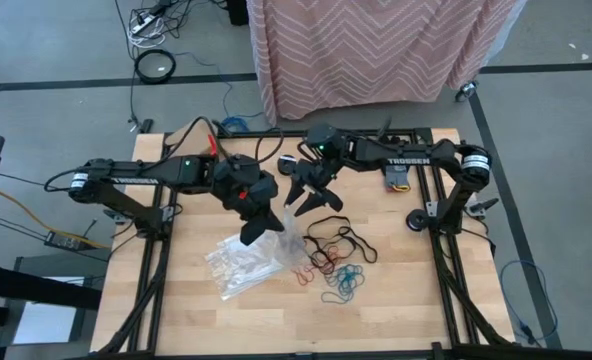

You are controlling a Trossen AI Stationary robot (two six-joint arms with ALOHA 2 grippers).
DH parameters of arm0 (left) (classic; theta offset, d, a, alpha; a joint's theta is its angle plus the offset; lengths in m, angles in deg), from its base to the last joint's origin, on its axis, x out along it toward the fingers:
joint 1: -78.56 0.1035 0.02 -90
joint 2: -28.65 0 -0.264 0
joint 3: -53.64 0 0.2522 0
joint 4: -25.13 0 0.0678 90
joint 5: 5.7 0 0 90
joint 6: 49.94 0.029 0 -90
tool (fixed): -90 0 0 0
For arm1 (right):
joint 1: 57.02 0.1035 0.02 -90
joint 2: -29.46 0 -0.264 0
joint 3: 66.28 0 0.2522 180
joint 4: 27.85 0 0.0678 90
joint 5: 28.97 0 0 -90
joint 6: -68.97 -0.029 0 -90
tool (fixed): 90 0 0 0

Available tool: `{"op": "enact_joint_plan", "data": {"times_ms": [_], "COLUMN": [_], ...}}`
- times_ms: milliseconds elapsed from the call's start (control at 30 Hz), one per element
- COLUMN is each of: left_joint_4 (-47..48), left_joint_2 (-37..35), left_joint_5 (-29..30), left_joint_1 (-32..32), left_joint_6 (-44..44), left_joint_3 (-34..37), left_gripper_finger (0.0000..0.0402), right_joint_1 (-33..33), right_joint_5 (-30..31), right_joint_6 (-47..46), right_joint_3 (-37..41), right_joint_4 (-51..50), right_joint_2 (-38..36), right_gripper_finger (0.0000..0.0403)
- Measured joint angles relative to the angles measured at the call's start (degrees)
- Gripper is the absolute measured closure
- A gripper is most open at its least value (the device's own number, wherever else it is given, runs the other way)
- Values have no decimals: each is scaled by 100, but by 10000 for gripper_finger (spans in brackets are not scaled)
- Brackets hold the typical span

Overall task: Sort rubber bands
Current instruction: Open the transparent zip bag

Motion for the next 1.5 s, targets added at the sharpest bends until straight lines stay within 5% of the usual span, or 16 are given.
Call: {"op": "enact_joint_plan", "data": {"times_ms": [167, 367, 633, 967, 1233, 1500], "left_joint_4": [132, 276, 304, 247, 60, -802], "left_joint_2": [2, 2, 2, 30, 348, 459], "left_joint_5": [172, 516, 918, 652, 652, 913], "left_joint_1": [0, 4, 61, 526, 634, 694], "left_joint_6": [51, 195, 362, 588, 1177, 1706], "left_joint_3": [0, 0, 0, 0, 0, -7], "left_gripper_finger": [401, 401, 384, 274, 190, 183], "right_joint_1": [96, 210, 242, 414, 693, 777], "right_joint_5": [-33, 153, 843, 2322, 3896, 4541], "right_joint_6": [-720, -1338, -1192, -618, 131, 535], "right_joint_3": [0, 0, 0, -110, -1235, -2766], "right_joint_4": [50, -6, -1096, -3141, -4965, -6509], "right_joint_2": [-26, -105, -640, -874, -624, -23], "right_gripper_finger": [249, 389, 402, 403, 403, 403]}}
